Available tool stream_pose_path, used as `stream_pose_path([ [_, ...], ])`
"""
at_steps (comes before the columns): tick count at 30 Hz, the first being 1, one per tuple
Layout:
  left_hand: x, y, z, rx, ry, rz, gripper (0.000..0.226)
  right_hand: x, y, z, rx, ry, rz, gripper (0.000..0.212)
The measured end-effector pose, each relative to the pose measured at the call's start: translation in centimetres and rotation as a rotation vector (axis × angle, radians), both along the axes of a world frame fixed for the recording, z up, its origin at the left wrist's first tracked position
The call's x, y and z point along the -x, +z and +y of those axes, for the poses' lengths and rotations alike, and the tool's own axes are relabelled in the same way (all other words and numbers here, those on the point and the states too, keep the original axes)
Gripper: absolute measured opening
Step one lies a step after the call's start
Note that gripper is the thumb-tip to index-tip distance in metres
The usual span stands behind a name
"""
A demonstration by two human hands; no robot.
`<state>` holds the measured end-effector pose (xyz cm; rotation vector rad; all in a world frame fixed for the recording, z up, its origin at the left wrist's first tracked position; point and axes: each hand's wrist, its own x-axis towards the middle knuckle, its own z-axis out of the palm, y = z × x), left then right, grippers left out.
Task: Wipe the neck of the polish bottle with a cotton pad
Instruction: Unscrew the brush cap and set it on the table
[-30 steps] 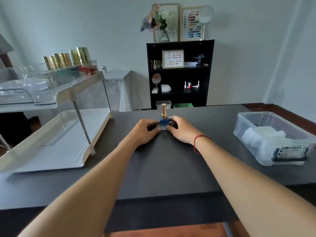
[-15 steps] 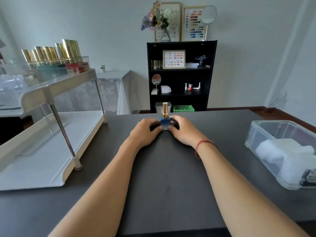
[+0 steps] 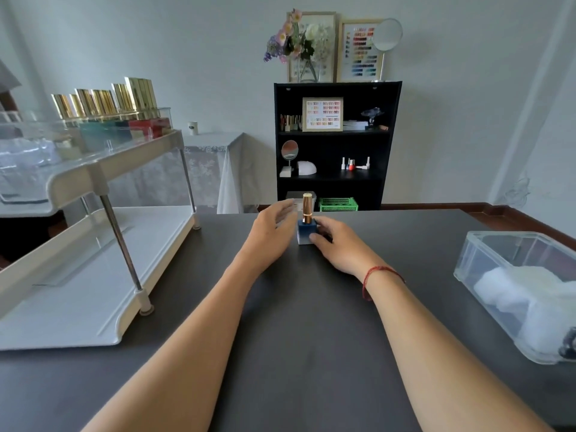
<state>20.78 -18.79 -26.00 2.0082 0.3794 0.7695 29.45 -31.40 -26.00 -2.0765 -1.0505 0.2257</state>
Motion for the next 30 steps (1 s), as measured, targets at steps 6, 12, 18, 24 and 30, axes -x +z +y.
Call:
stream_pose_path([
  [6,-1.1,0.3,-1.3,0.010,-0.129,-0.094,0.033,-0.1,0.1,0.0,0.001,0.006,0.000,0.044],
  [12,-1.3,0.2,-1.1,-0.065,-0.072,-0.131,0.026,0.1,0.0,0.0,-0.028,0.009,-0.019,0.044],
  [18,-1.3,0.3,-1.2,-0.065,-0.003,-0.167,0.024,0.3,-0.3,0.1,-0.071,-0.034,-0.066,0.040],
  [24,-1.1,0.5,-1.5,-0.086,0.100,-0.172,0.028,0.4,-0.5,0.1,-0.048,-0.079,-0.122,0.043],
  [30,-1.1,0.6,-1.9,-0.081,0.035,-0.139,0.029,0.3,-0.5,0.2,-0.026,-0.092,-0.174,0.036],
])
